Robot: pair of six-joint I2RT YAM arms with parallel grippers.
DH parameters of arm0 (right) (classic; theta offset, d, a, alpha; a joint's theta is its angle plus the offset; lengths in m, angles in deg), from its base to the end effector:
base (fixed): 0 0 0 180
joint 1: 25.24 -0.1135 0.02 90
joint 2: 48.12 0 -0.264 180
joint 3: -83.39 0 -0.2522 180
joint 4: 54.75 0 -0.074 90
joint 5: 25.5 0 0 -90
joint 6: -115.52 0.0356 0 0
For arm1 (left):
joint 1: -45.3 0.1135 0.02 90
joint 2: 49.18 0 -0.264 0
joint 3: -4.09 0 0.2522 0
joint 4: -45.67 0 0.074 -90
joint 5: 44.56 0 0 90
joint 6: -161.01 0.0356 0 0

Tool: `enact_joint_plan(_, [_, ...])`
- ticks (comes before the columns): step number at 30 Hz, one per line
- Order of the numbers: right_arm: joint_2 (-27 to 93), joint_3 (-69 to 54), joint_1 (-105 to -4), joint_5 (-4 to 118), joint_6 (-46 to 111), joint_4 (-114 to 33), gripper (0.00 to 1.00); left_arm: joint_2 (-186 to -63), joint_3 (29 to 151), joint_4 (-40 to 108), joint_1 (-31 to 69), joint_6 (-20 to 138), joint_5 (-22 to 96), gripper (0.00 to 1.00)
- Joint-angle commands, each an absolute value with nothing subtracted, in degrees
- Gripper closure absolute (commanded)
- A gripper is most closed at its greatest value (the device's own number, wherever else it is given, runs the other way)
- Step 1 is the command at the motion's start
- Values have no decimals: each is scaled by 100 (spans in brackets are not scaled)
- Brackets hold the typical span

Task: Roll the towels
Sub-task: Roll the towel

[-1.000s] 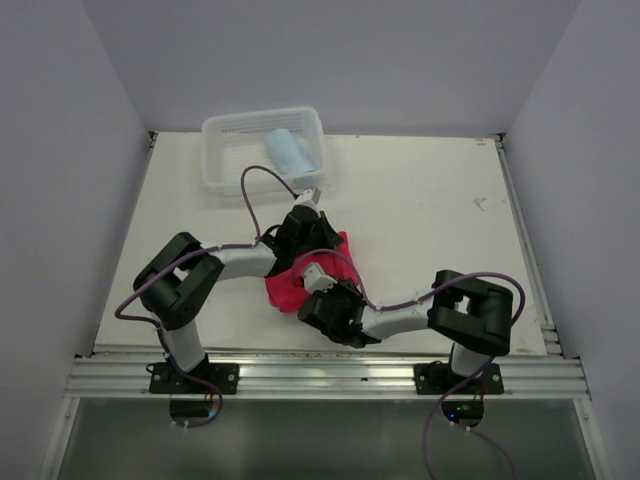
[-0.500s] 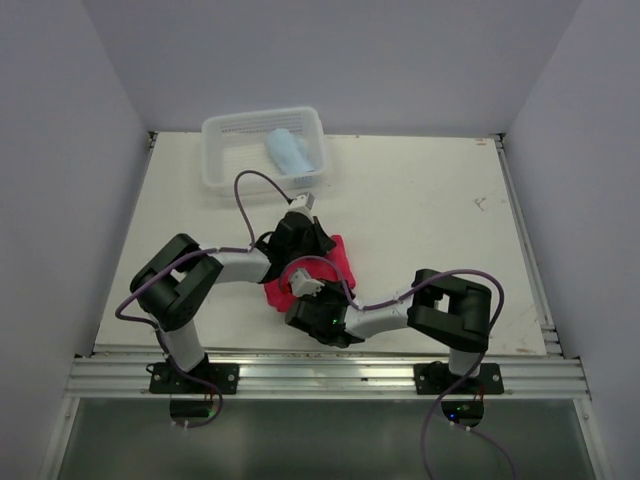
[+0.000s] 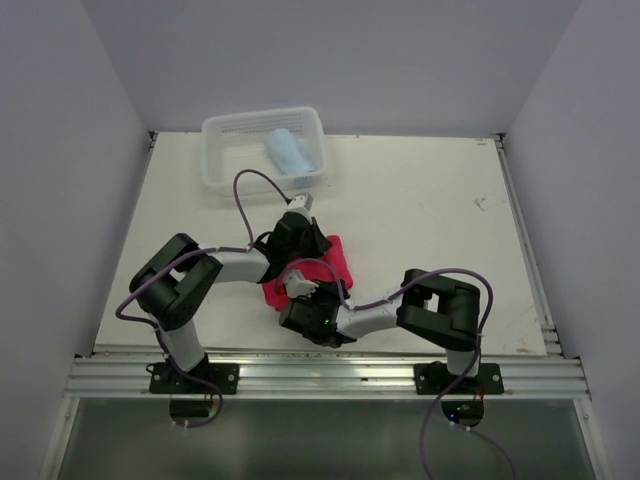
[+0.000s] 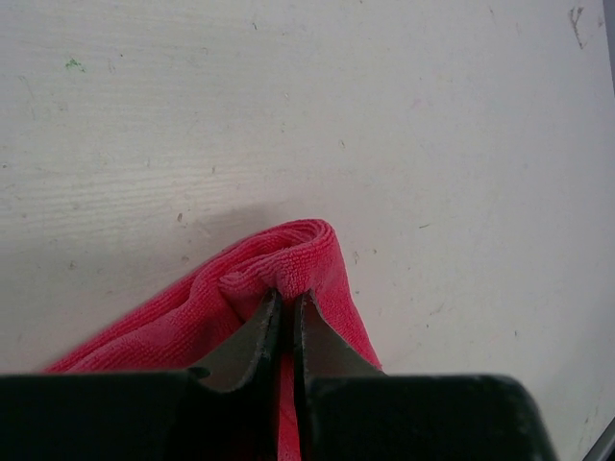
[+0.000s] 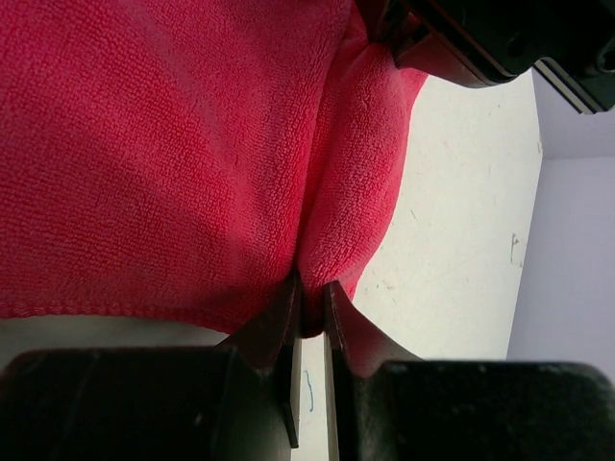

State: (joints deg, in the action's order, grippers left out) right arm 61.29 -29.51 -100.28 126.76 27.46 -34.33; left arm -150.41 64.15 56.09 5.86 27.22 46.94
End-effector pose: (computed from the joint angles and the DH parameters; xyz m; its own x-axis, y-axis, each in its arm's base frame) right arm 0.1171 0.3162 0.1122 -0.2410 -0.8409 -0.4846 -0.3370 0.5407 -0.7707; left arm 0.2751 -0.2251 0.1504 -0.7125 -0.3097 -0.6297 0.1726 0.7924 -0.5851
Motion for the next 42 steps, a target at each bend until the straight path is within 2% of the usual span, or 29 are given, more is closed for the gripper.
enact_joint_plan(1, [6210,-2845,-10091,12084,2930,-3343,92,-14928,6390,5634,566,3005,5063,100])
enact_joint_plan(10, [5719,-3029,-10056,12066,3281,-3571,78,-14964,6294,5607,566,3076,5133,100])
enact_joint_plan(21, [5183,-3407,-10030,12005,3624,-3800,65,-14937,6162,5660,566,3094,5160,100])
enact_joint_plan(25, [4927,-3565,-10030,11934,3764,-3914,53,-14963,6135,5678,566,3085,5168,100])
enact_joint_plan(37, [3627,-3697,-9977,11557,4370,-3563,42,-14963,5986,5766,575,3006,5160,100])
enact_joint_plan(42, [2792,-4013,-9741,11276,4793,-3457,46,-14972,5942,5818,566,2979,5168,100])
